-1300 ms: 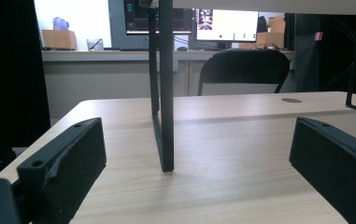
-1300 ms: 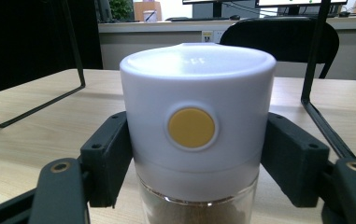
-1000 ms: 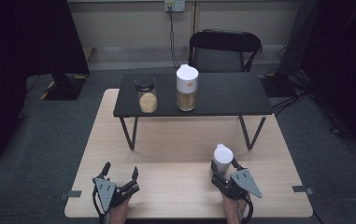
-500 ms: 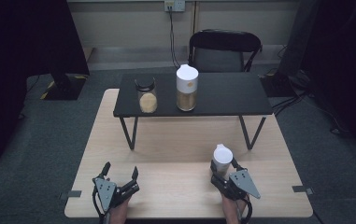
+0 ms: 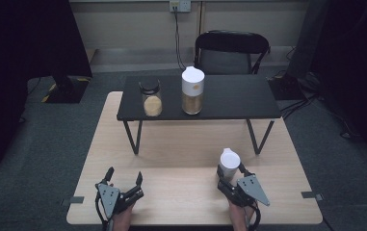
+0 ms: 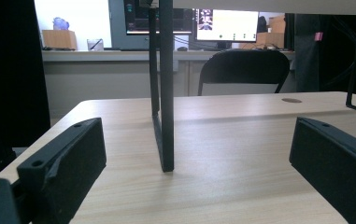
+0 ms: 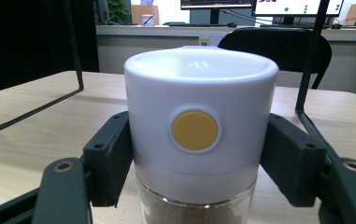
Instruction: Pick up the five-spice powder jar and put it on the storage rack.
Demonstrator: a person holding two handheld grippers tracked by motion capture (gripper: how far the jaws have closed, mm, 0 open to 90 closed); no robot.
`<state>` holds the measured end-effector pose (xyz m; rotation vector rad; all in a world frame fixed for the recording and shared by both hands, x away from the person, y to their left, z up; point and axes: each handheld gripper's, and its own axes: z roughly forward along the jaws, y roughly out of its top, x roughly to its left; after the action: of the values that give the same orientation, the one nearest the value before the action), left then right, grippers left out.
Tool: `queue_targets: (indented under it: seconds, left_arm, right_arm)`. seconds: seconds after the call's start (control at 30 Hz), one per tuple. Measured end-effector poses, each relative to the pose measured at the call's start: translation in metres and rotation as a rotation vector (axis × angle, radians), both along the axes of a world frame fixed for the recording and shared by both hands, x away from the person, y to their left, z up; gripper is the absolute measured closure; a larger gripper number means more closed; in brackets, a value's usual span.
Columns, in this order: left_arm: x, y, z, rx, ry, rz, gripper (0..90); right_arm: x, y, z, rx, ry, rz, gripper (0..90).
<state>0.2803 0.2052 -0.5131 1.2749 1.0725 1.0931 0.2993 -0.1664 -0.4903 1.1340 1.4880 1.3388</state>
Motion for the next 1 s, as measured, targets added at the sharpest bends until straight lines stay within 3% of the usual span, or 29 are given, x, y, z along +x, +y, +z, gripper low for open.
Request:
queue_targets:
  seconds: [1.0]
  left_arm:
    - [0.0,0.0,0.0,0.0,0.0,0.0,3.2]
  right_arm:
    - [-0.001,0.004,0.024,-0.027,-0.028,0.0,29.9]
